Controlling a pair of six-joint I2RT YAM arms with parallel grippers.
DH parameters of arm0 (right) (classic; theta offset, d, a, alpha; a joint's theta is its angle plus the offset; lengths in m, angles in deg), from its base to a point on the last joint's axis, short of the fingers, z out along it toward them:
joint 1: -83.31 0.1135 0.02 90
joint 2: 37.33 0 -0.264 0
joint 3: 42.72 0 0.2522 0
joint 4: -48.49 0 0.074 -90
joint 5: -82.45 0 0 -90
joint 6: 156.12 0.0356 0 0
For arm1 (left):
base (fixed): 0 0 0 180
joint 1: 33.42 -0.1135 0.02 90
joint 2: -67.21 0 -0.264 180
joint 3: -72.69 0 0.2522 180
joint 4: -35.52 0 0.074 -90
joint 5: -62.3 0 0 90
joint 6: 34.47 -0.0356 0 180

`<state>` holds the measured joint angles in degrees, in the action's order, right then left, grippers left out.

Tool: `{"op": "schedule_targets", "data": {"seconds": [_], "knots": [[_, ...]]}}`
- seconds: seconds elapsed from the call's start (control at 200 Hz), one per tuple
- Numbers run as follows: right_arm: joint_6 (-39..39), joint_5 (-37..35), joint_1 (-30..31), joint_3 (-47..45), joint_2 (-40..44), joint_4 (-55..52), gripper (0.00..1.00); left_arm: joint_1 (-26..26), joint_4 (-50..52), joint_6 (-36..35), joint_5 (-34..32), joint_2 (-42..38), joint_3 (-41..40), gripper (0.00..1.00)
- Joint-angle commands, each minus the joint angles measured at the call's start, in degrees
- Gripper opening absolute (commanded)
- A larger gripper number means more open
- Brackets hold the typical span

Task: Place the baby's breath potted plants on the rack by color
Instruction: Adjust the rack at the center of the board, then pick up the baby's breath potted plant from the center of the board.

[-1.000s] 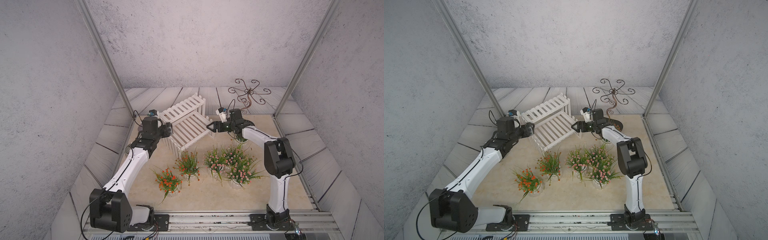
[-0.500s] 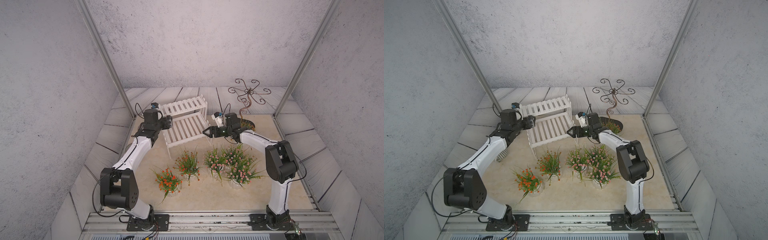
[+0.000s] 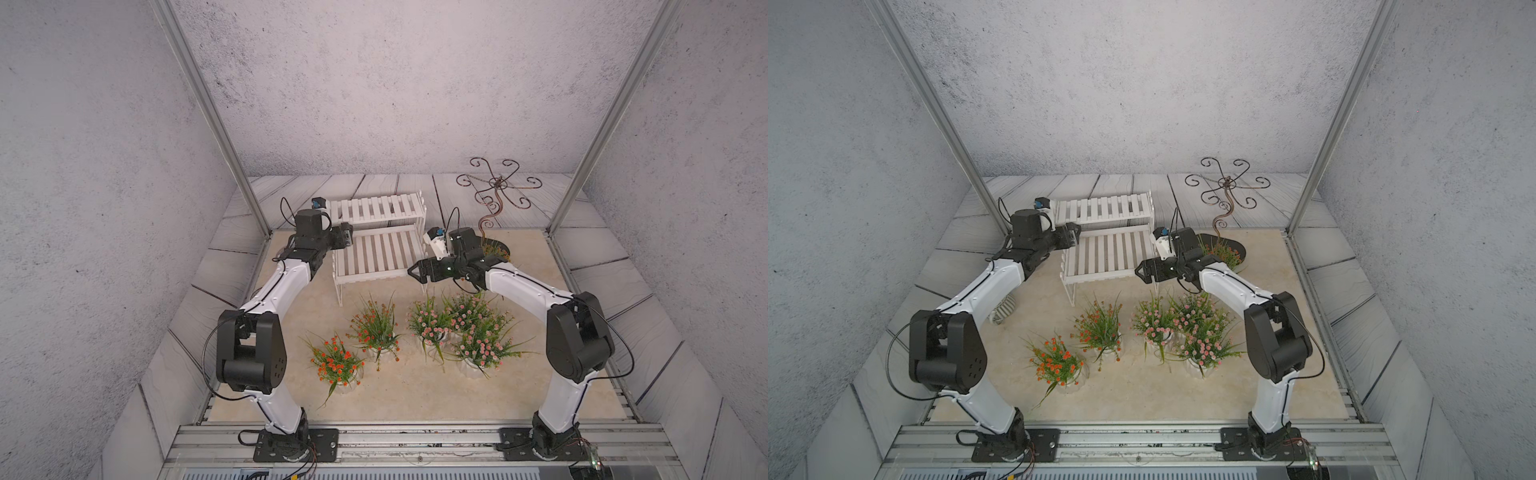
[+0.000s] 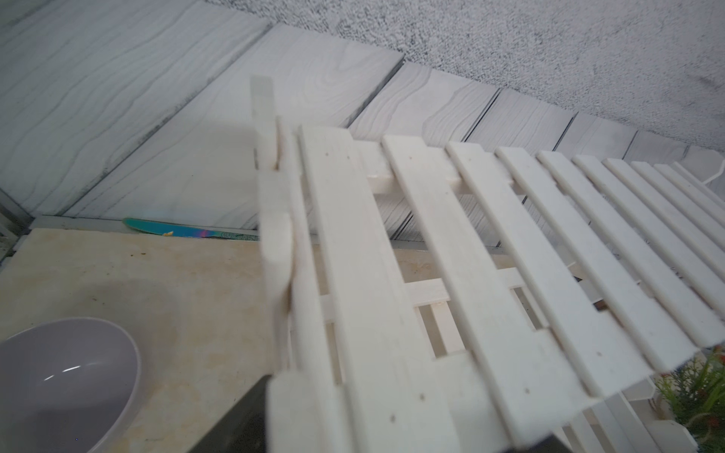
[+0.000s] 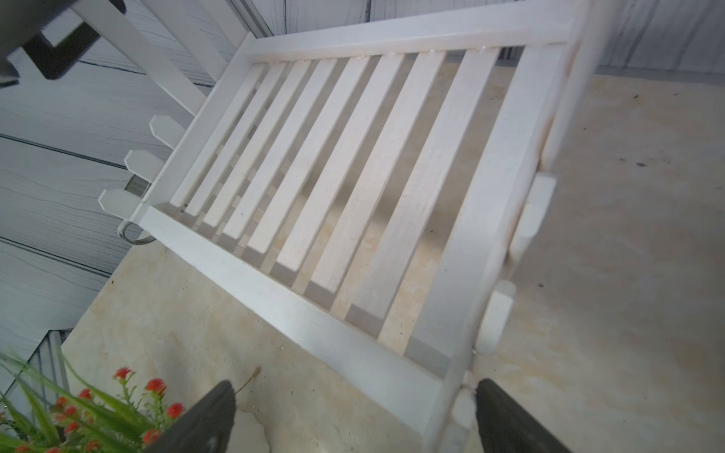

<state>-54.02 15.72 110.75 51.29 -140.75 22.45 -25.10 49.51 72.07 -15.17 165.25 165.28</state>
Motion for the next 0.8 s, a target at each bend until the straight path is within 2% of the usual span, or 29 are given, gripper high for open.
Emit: {"op": "schedule_targets", "data": {"seconds": [0.0, 0.16, 0.385, 0.575, 0.796], "knots": [[-2.66, -6.7, 0.32, -1.5, 7.17, -3.99, 0.96, 1.08, 0.04, 0.83, 2.64, 0.0, 2.52, 0.81], [-4.3, -10.86, 0.34, -3.26, 12.97, -8.1, 0.98, 1.21, 2.47, 0.34, 1.77, -3.47, 1.38, 0.82], [-6.88, -7.17, 2.14, -5.77, 20.6, -10.05, 1.0, 0.0, 9.62, 1.95, -0.61, -10.46, -0.34, 0.85], [-8.78, -8.46, 11.5, -8.31, 24.82, -12.57, 1.0, -1.12, 19.53, 3.03, -4.58, -15.72, -1.19, 0.88], [-4.56, -15.99, 27.24, -19.77, 32.31, -8.81, 1.0, -2.42, 23.52, 5.15, -3.19, -20.89, -6.07, 0.98]]}}
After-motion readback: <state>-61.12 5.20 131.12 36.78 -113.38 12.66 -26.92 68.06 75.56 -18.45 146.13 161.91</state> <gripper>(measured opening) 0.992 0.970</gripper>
